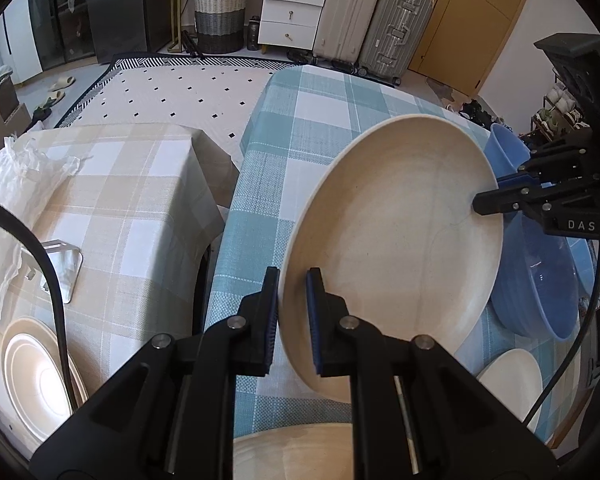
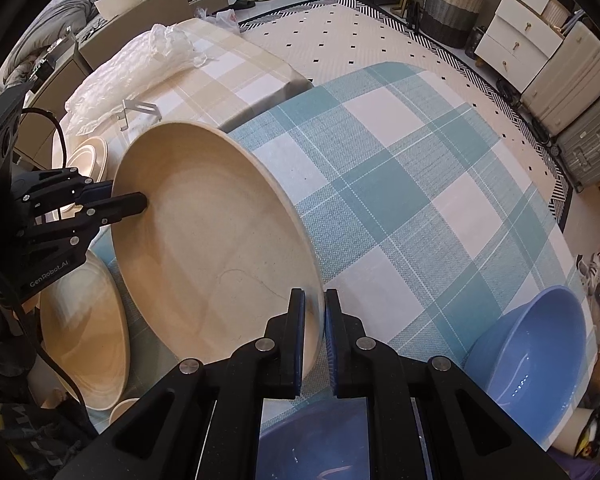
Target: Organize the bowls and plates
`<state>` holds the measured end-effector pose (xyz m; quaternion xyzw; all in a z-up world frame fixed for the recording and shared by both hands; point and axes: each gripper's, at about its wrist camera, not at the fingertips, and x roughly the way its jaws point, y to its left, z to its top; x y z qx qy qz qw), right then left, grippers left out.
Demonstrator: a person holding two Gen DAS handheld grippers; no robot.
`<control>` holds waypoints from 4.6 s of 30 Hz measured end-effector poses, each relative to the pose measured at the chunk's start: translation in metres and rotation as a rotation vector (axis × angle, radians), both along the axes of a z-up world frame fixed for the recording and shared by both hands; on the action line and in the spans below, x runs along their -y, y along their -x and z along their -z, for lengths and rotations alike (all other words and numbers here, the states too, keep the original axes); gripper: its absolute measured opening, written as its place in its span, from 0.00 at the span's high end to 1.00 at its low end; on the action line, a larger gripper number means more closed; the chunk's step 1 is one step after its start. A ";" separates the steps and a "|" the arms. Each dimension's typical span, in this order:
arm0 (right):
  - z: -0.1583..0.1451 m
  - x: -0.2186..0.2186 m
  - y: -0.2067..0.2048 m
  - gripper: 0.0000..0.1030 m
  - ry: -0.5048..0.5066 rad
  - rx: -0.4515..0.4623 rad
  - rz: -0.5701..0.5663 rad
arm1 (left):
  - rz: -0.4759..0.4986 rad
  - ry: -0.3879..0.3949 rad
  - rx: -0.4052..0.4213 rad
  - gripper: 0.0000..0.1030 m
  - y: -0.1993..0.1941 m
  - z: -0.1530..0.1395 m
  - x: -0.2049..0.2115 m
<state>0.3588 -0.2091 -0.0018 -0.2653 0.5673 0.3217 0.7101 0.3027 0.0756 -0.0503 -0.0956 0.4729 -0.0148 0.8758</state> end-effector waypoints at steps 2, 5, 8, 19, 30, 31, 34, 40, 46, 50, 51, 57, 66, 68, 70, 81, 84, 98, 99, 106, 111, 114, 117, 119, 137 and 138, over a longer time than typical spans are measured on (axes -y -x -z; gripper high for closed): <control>-0.004 0.001 0.001 0.91 -0.006 0.008 0.002 | 0.000 -0.001 0.008 0.90 0.002 -0.004 0.001; -0.011 0.002 0.003 0.91 -0.011 0.020 0.002 | 0.001 -0.003 0.019 0.90 0.005 -0.010 0.002; -0.019 0.003 0.006 0.91 -0.017 0.033 0.004 | 0.001 -0.011 0.033 0.90 0.009 -0.017 0.005; -0.045 0.012 0.026 0.91 -0.061 0.083 0.010 | 0.001 -0.018 0.074 0.91 0.029 -0.038 0.013; -0.078 0.015 0.058 0.91 -0.094 0.117 -0.009 | -0.010 -0.035 0.113 0.91 0.065 -0.075 0.017; -0.081 0.014 0.062 0.91 -0.093 0.122 -0.012 | -0.010 -0.036 0.114 0.91 0.069 -0.079 0.017; -0.088 0.013 0.071 0.91 -0.106 0.123 -0.016 | -0.016 -0.055 0.125 0.91 0.080 -0.090 0.017; -0.096 0.004 0.095 0.91 -0.117 0.125 -0.042 | -0.042 -0.069 0.128 0.91 0.112 -0.105 0.013; -0.097 -0.006 0.117 0.91 -0.137 0.109 -0.059 | -0.068 -0.068 0.123 0.91 0.147 -0.109 0.006; -0.097 -0.013 0.132 0.91 -0.150 0.101 -0.079 | -0.082 -0.055 0.110 0.91 0.168 -0.106 -0.001; -0.097 -0.015 0.135 0.91 -0.150 0.099 -0.084 | -0.086 -0.048 0.108 0.91 0.174 -0.105 -0.003; -0.085 -0.030 0.153 0.91 -0.140 0.073 -0.112 | -0.116 -0.047 0.083 0.91 0.205 -0.096 -0.010; -0.056 -0.047 0.164 0.91 -0.118 0.021 -0.139 | -0.140 -0.032 0.023 0.91 0.223 -0.066 -0.025; -0.049 -0.051 0.164 0.91 -0.112 0.011 -0.144 | -0.143 -0.026 0.011 0.91 0.223 -0.060 -0.028; -0.042 -0.055 0.164 0.91 -0.106 -0.001 -0.149 | -0.147 -0.024 -0.001 0.91 0.224 -0.053 -0.031; -0.005 -0.073 0.167 0.91 -0.061 -0.055 -0.176 | -0.160 0.017 -0.065 0.90 0.227 -0.014 -0.049; 0.005 -0.075 0.168 0.91 -0.052 -0.073 -0.177 | -0.162 0.028 -0.077 0.90 0.227 -0.003 -0.052; 0.041 -0.088 0.168 0.91 -0.019 -0.122 -0.184 | -0.173 0.012 -0.094 0.89 0.232 0.023 -0.060; 0.041 -0.088 0.168 0.91 -0.018 -0.123 -0.183 | -0.172 0.008 -0.093 0.89 0.231 0.023 -0.060; 0.046 -0.088 0.169 0.90 -0.010 -0.124 -0.183 | -0.182 -0.015 -0.094 0.92 0.230 0.023 -0.059; 0.052 -0.086 0.169 0.90 0.014 -0.122 -0.178 | -0.182 -0.022 -0.099 0.93 0.230 0.024 -0.062; 0.055 -0.084 0.168 0.90 0.022 -0.121 -0.174 | -0.184 -0.026 -0.106 0.93 0.231 0.025 -0.062; 0.056 -0.083 0.169 0.90 0.020 -0.129 -0.173 | -0.182 -0.023 -0.117 0.93 0.230 0.030 -0.063; 0.056 -0.083 0.170 0.90 0.023 -0.127 -0.174 | -0.184 -0.022 -0.118 0.93 0.229 0.033 -0.063; 0.031 -0.063 0.172 0.77 -0.076 -0.114 -0.122 | -0.179 -0.002 -0.080 0.91 0.237 0.022 -0.062; 0.028 -0.062 0.174 0.72 -0.087 -0.113 -0.119 | -0.179 -0.004 -0.076 0.86 0.238 0.020 -0.061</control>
